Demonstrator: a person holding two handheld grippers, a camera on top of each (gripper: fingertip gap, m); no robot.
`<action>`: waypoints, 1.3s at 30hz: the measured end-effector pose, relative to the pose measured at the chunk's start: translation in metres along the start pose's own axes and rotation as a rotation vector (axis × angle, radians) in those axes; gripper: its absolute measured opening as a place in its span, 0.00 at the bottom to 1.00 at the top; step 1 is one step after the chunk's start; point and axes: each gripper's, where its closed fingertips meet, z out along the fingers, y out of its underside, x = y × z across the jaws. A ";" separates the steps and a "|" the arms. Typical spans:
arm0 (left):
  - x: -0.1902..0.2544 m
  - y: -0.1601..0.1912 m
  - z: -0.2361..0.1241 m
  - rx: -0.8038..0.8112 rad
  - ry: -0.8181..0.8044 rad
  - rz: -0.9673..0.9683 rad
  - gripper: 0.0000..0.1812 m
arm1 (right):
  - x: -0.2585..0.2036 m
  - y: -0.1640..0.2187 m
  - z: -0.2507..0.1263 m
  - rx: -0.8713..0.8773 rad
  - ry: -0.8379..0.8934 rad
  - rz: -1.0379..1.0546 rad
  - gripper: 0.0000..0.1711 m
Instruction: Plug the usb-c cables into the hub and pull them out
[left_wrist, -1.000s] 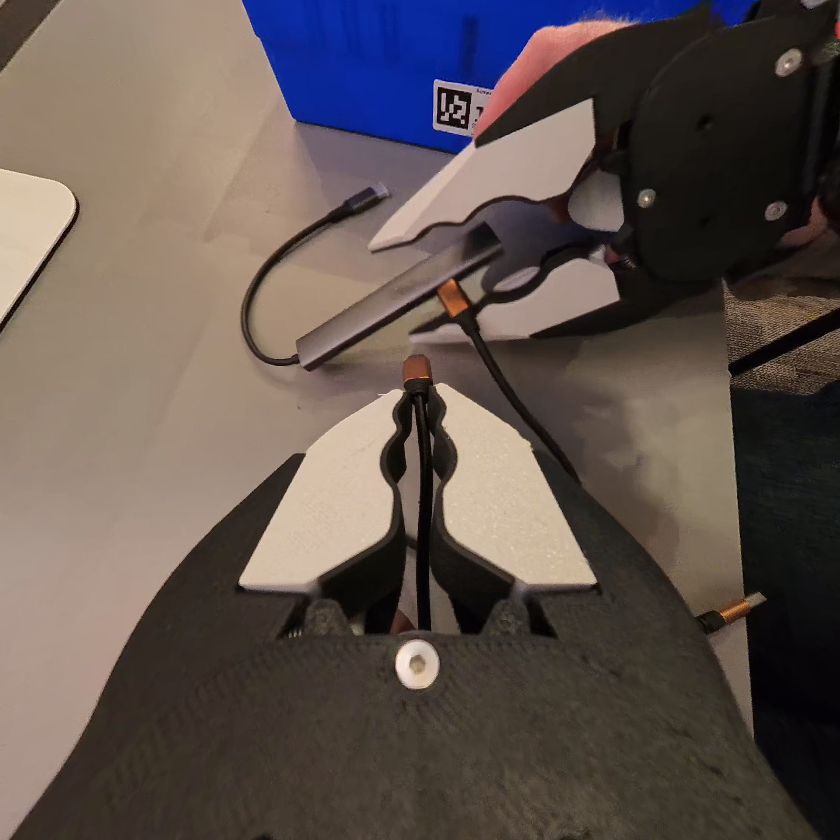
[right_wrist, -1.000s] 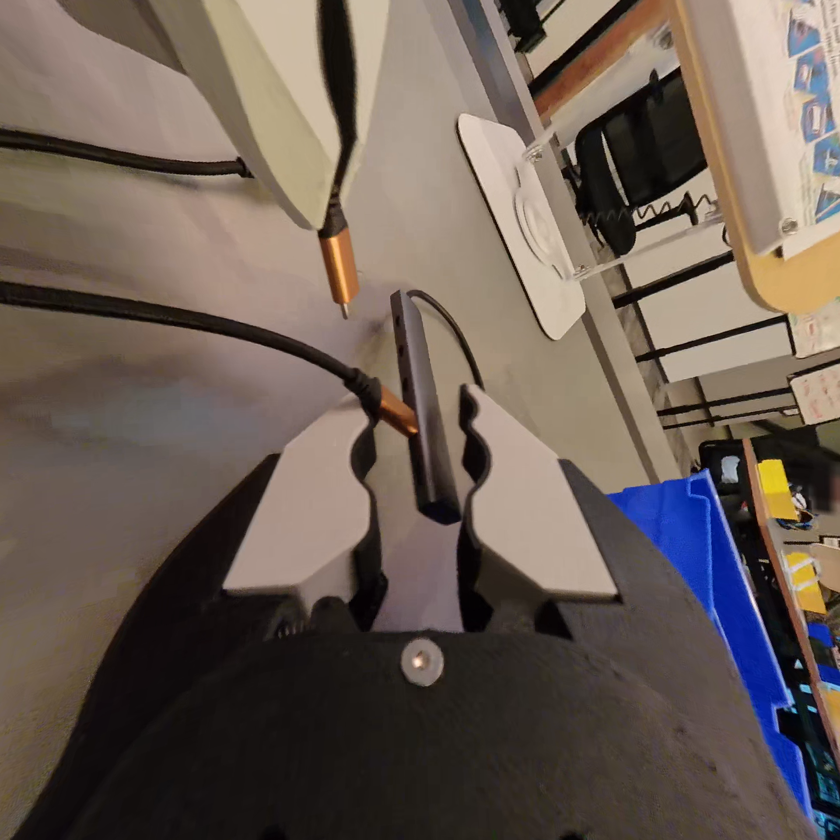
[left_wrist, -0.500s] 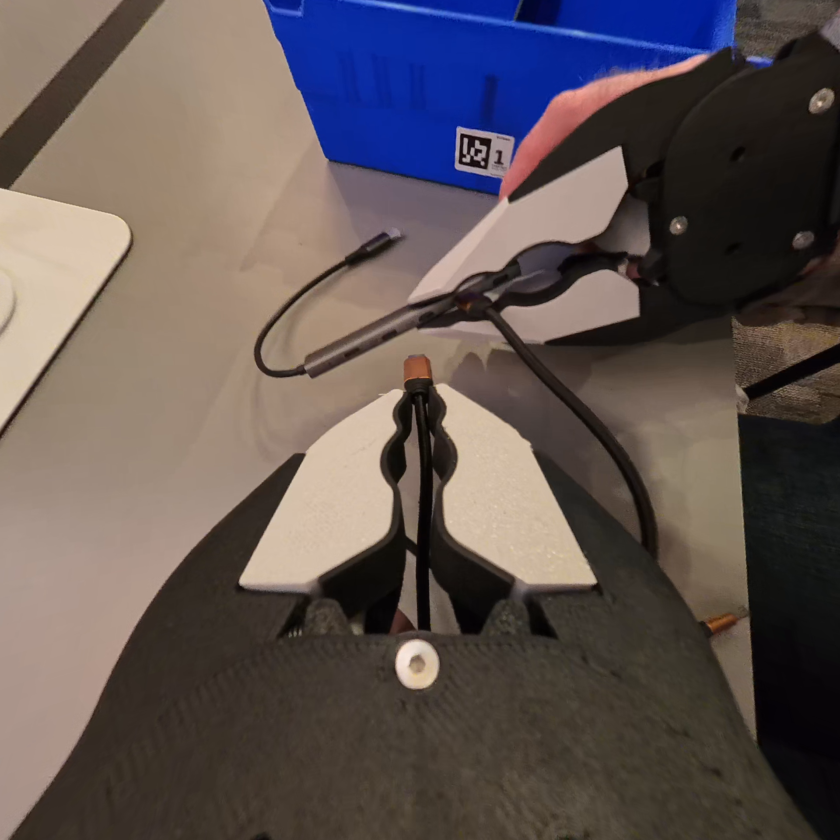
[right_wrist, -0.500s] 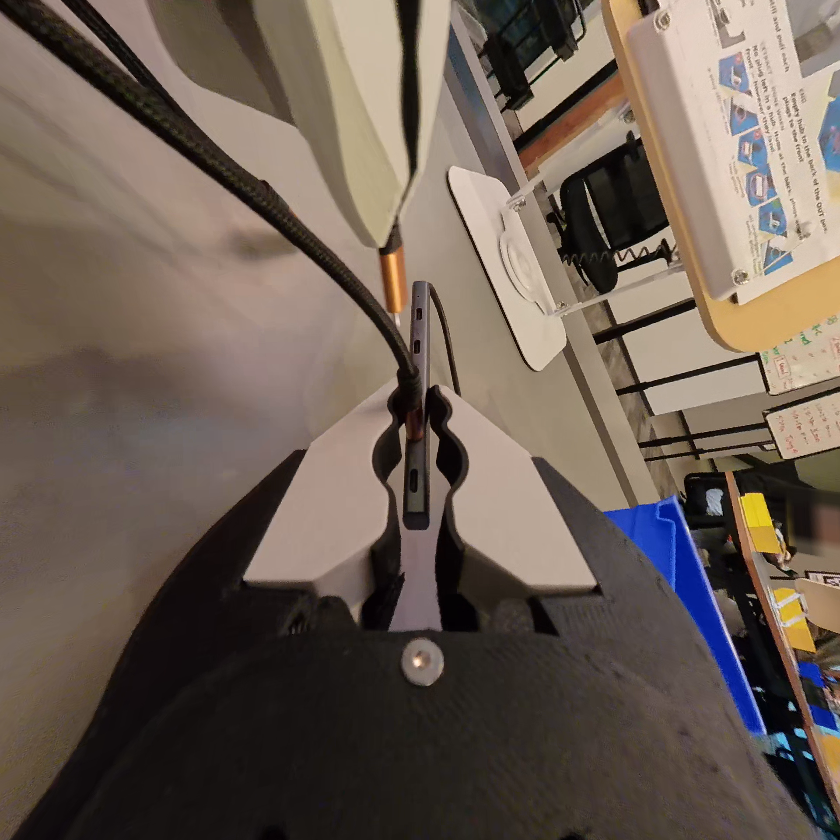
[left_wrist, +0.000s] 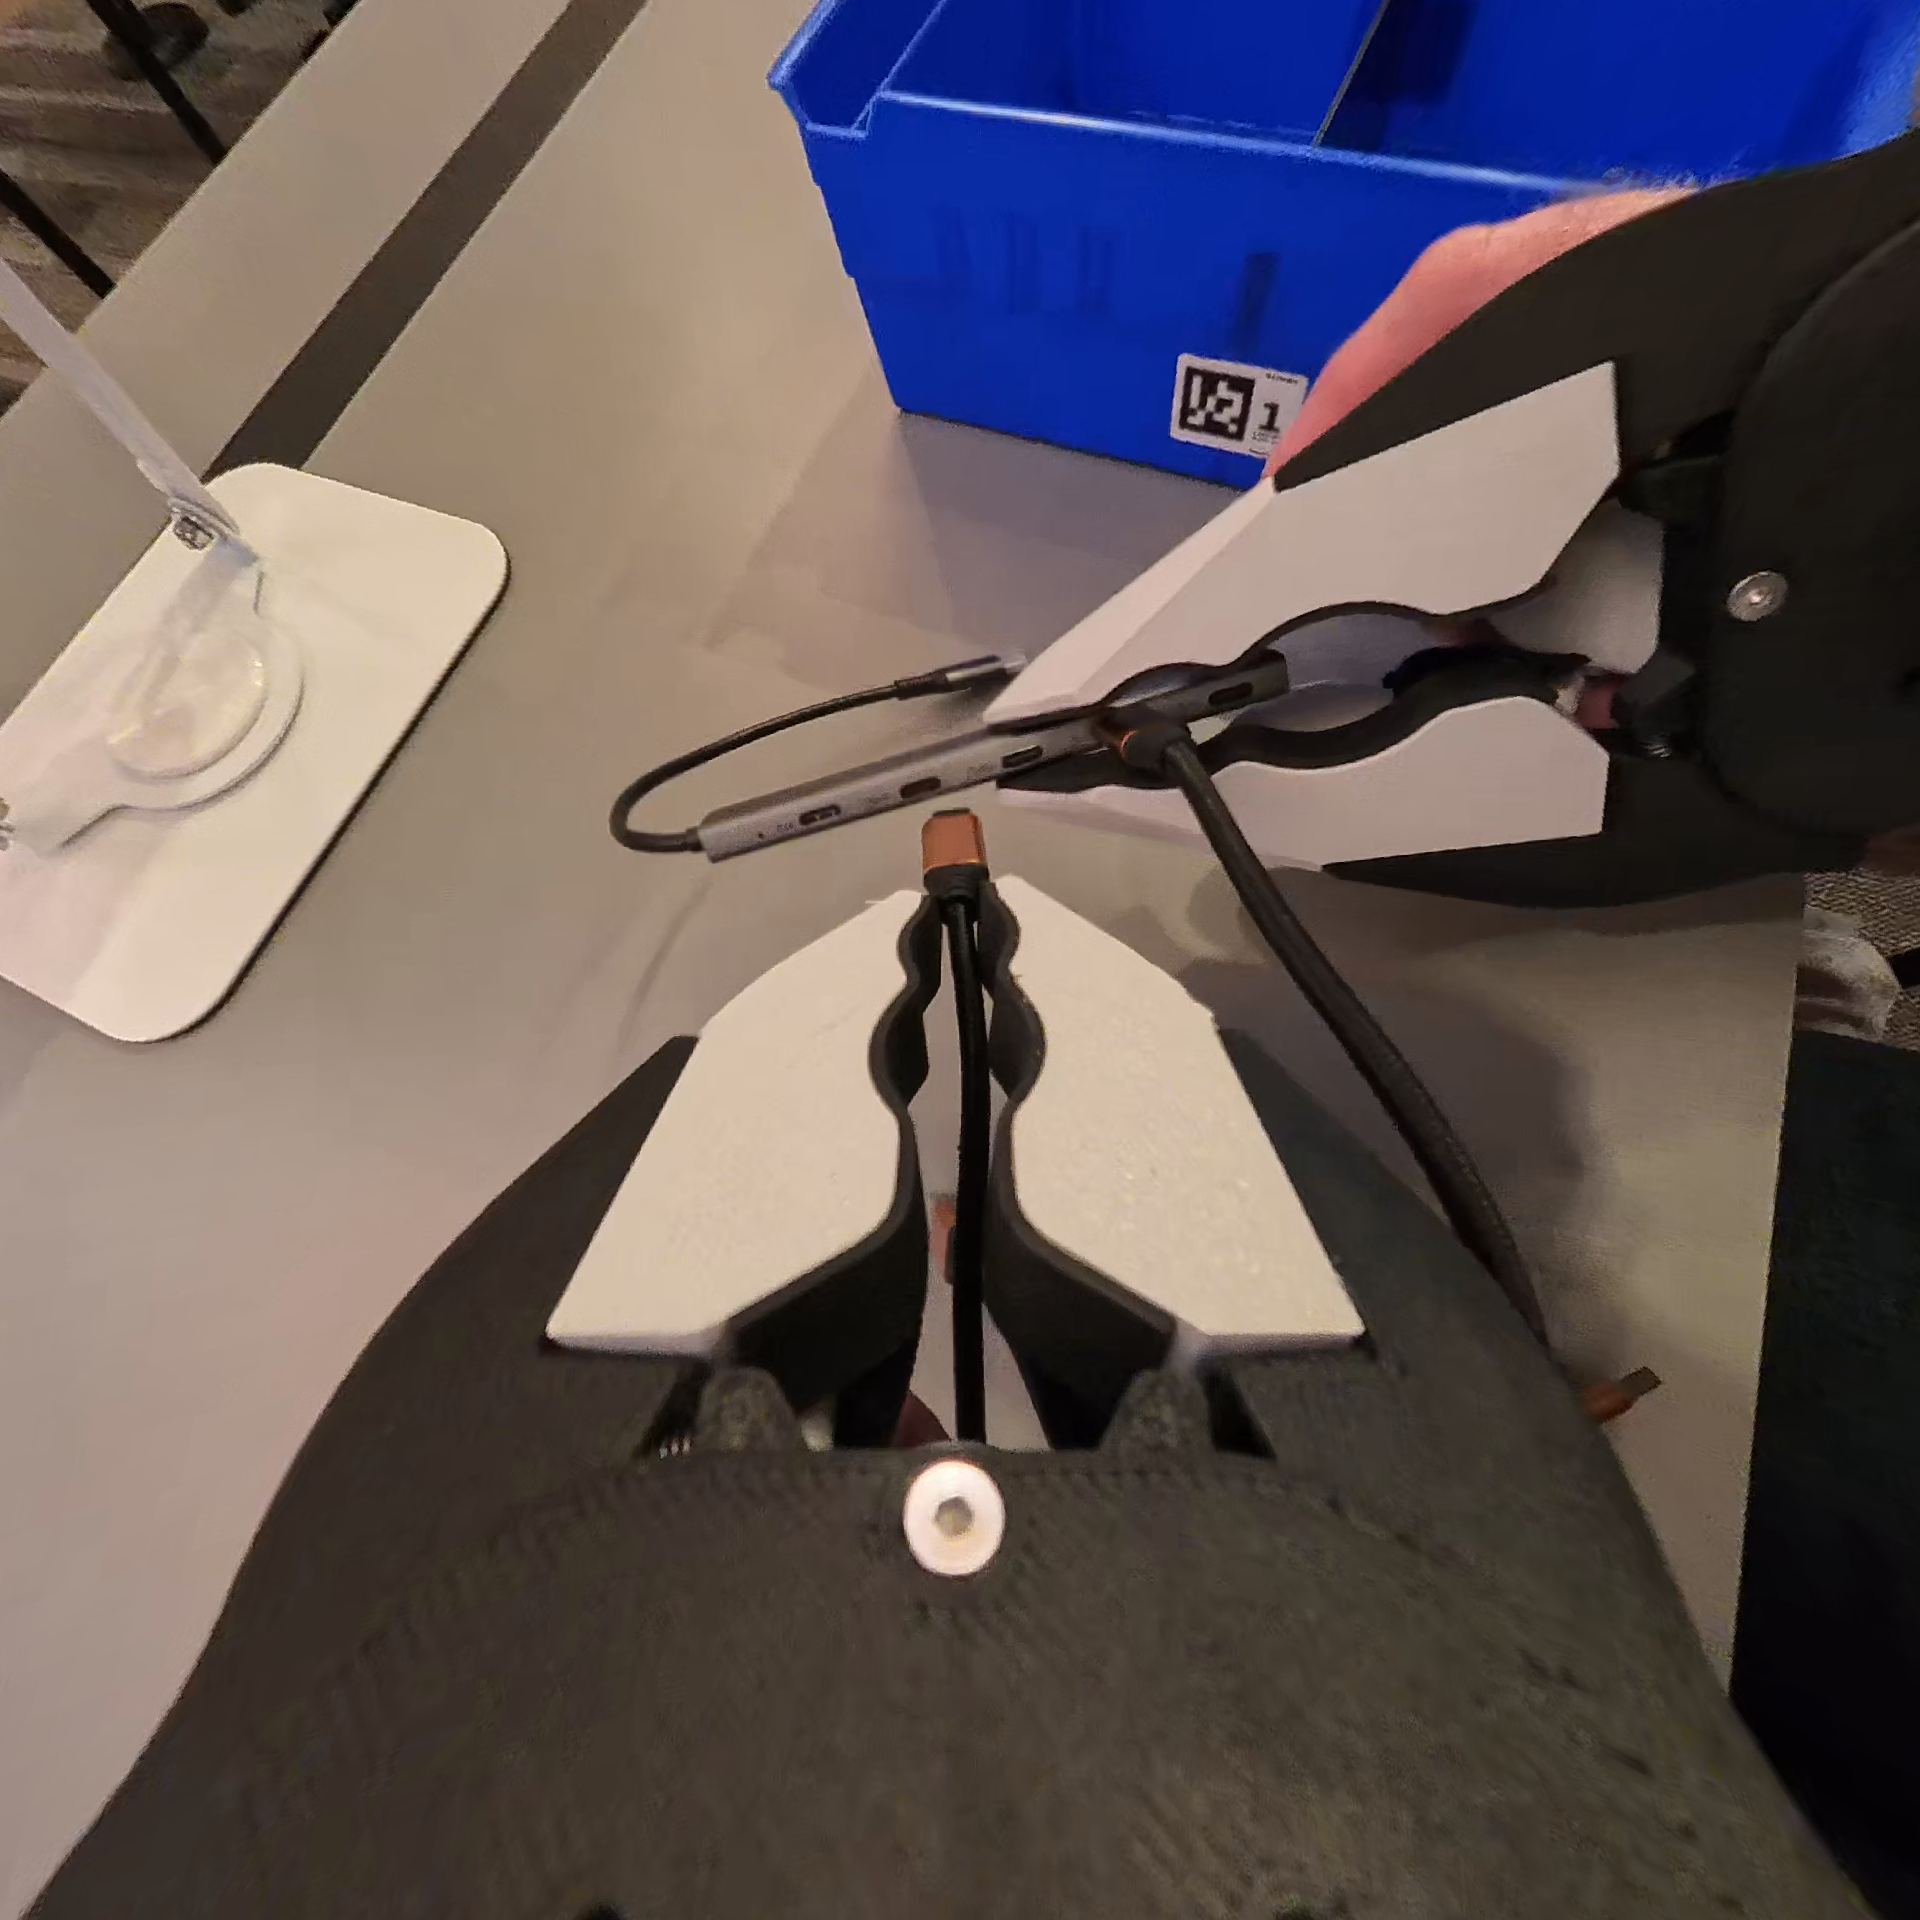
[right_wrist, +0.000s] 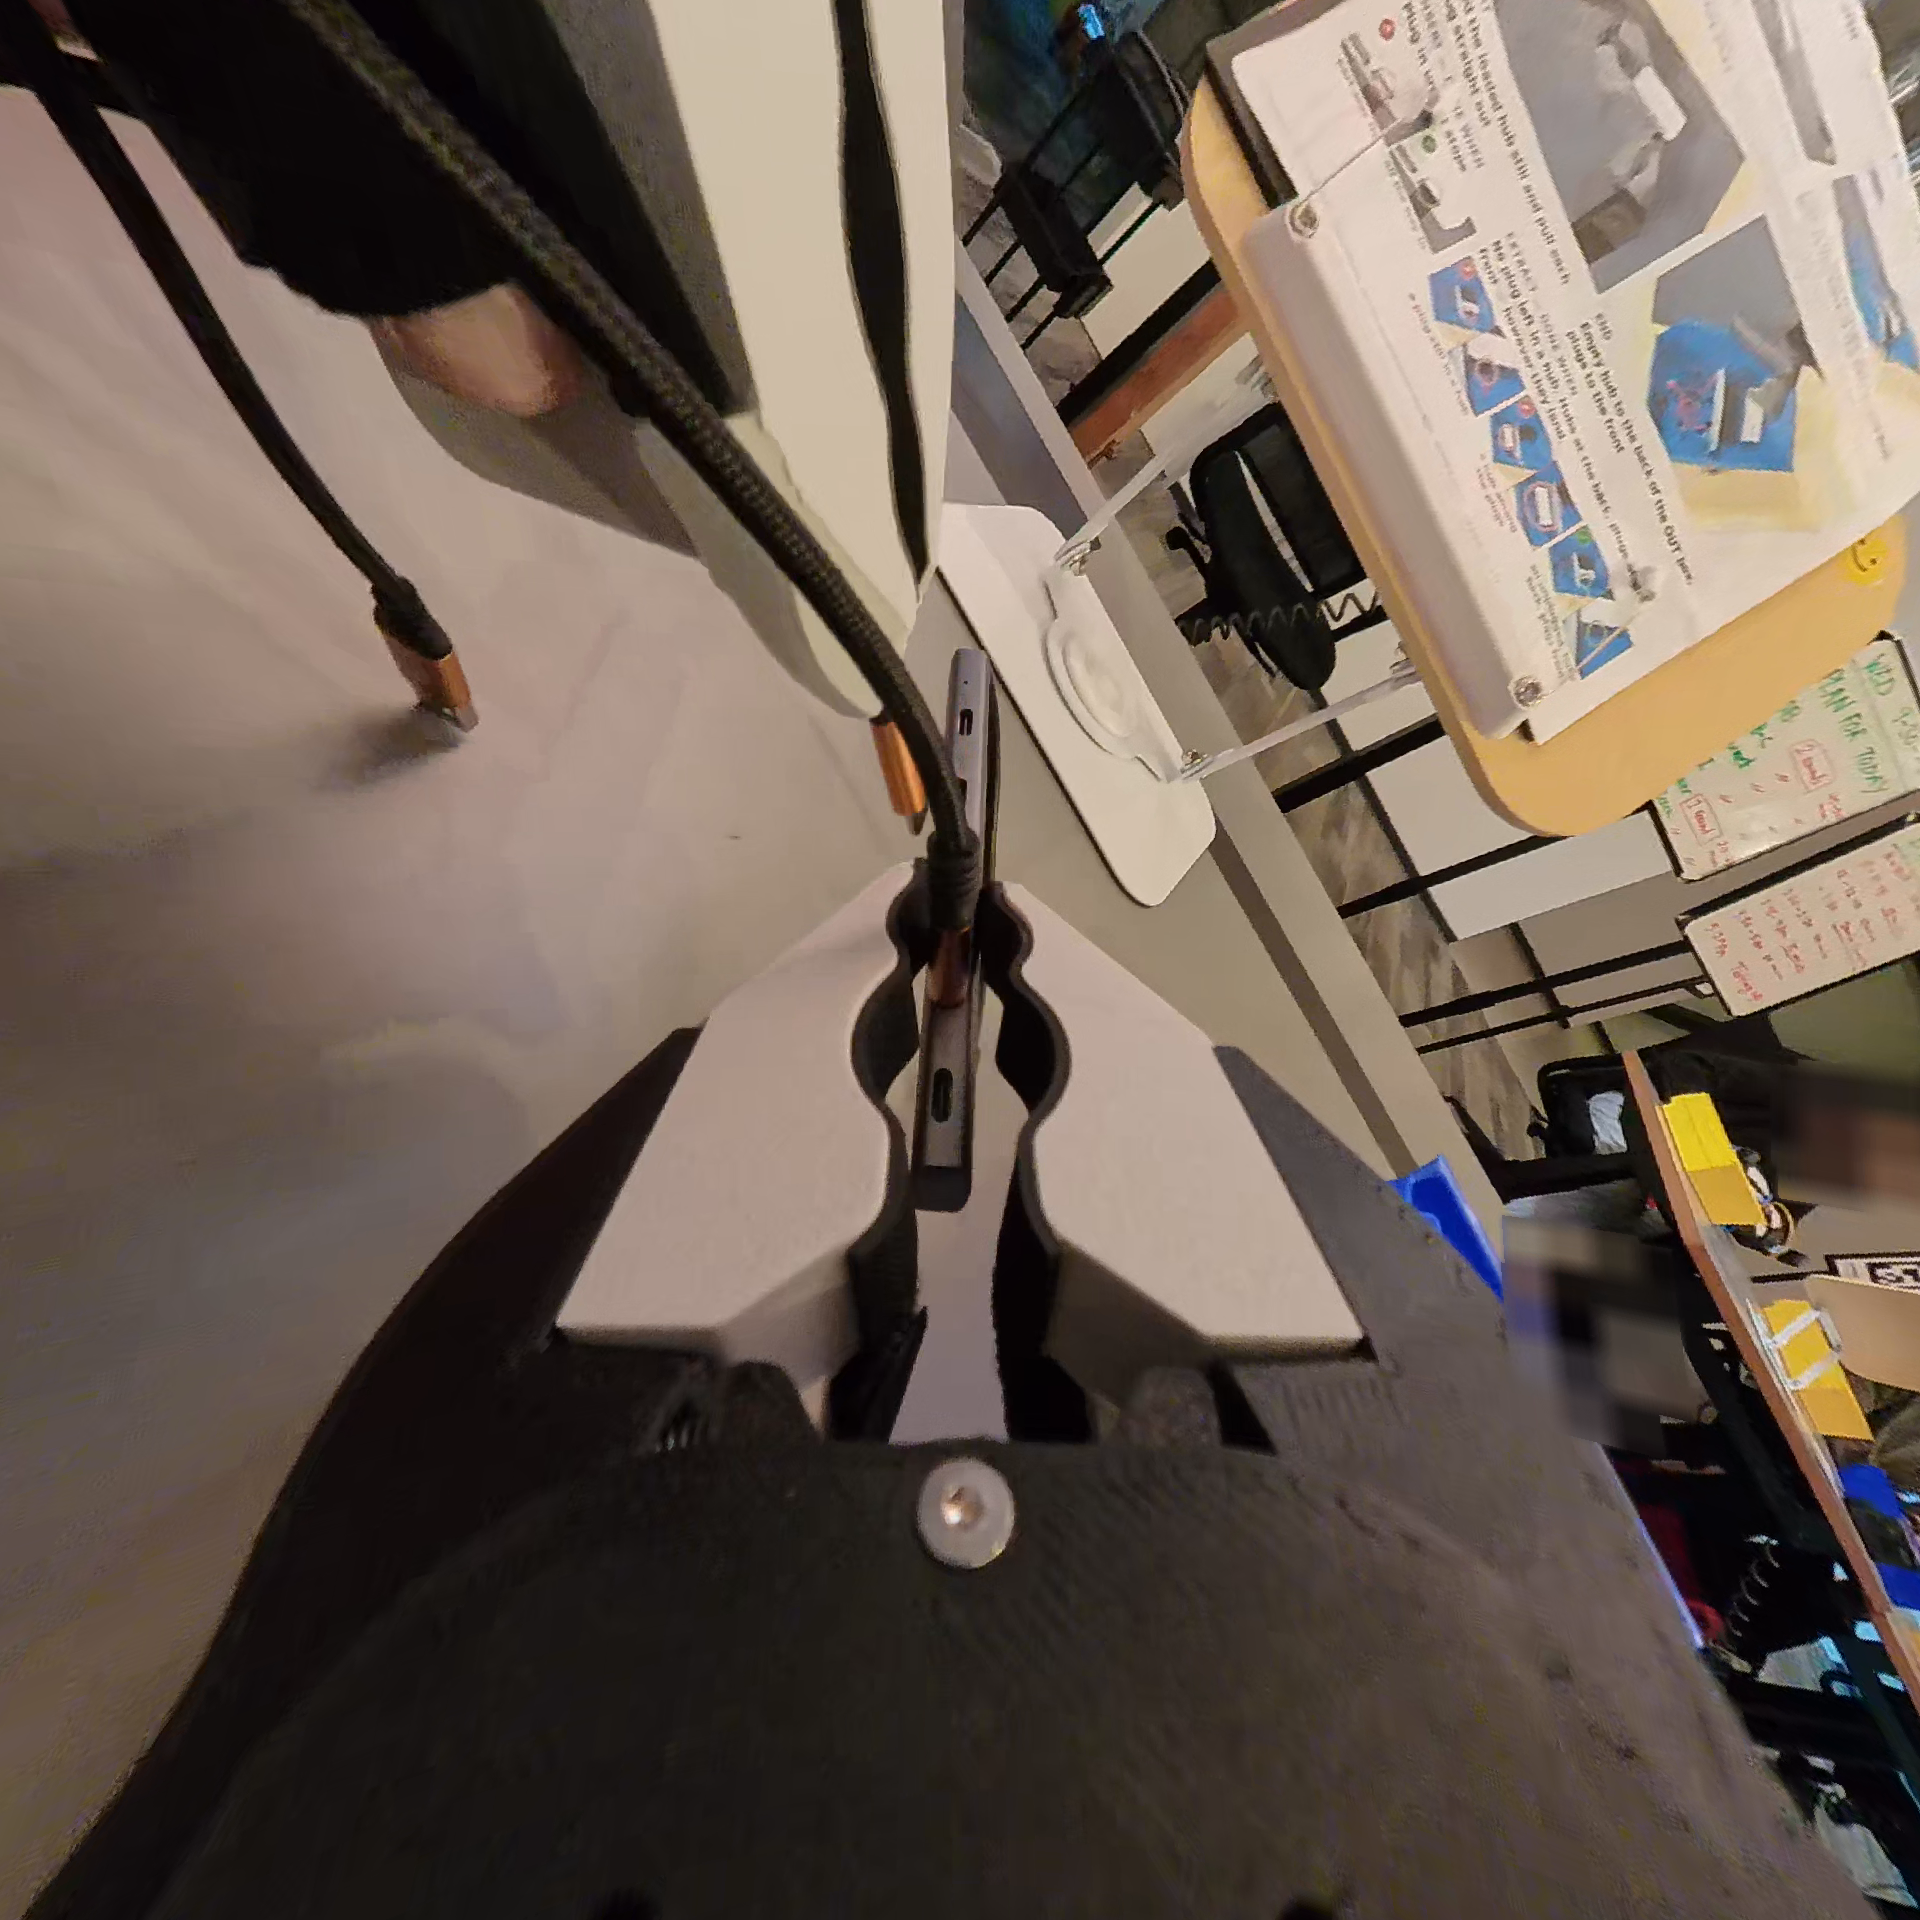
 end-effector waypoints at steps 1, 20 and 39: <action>-0.001 -0.001 0.000 0.001 -0.013 -0.005 0.04 | 0.001 -0.002 0.000 0.002 0.001 0.001 0.03; -0.008 -0.013 -0.007 0.031 -0.077 -0.048 0.03 | 0.012 -0.006 0.000 0.001 0.059 -0.041 0.03; -0.008 -0.016 -0.010 0.008 -0.095 -0.038 0.03 | 0.010 -0.014 -0.003 0.034 0.085 -0.092 0.03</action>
